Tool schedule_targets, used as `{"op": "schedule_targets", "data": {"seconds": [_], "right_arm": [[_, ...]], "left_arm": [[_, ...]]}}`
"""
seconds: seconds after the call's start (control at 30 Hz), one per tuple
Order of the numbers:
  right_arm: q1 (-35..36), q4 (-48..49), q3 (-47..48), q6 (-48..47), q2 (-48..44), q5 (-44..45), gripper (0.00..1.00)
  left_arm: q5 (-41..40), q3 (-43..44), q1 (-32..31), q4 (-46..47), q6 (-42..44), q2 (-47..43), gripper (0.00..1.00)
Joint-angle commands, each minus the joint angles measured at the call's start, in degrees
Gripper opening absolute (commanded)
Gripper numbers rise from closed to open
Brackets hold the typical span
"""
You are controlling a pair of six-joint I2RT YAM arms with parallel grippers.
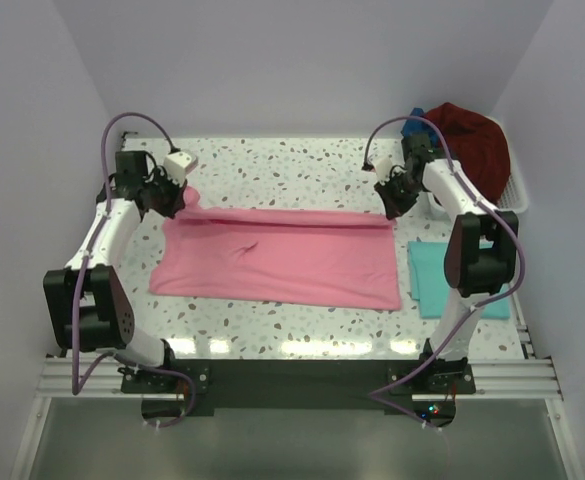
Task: Fold and stack the t-shirts
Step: Fold the tshirt
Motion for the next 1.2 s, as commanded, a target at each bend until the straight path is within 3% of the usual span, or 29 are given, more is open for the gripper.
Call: {"op": "schedule_targets", "data": {"seconds": [0.0,0.43,1.17], "right_arm": [[-0.2,-1.6,-2.5,-2.5,-5.2,-1.8,0.0],[-0.2,2.4,-13.6,-4.5,-4.9,0.6,0.0],[-0.2,-1.4,-9.5,-5.7,-6.1,0.1,0.0]], "left_arm": [[-2.5,-3.1,0.3,-0.7,2.3,-3.8,0.0],[-5.4,-11.6,0.2,0.1,4.6,-2.1,0.0],[-3.5,-8.1,0.3,-4.8,4.7,-3.3,0.0]]}}
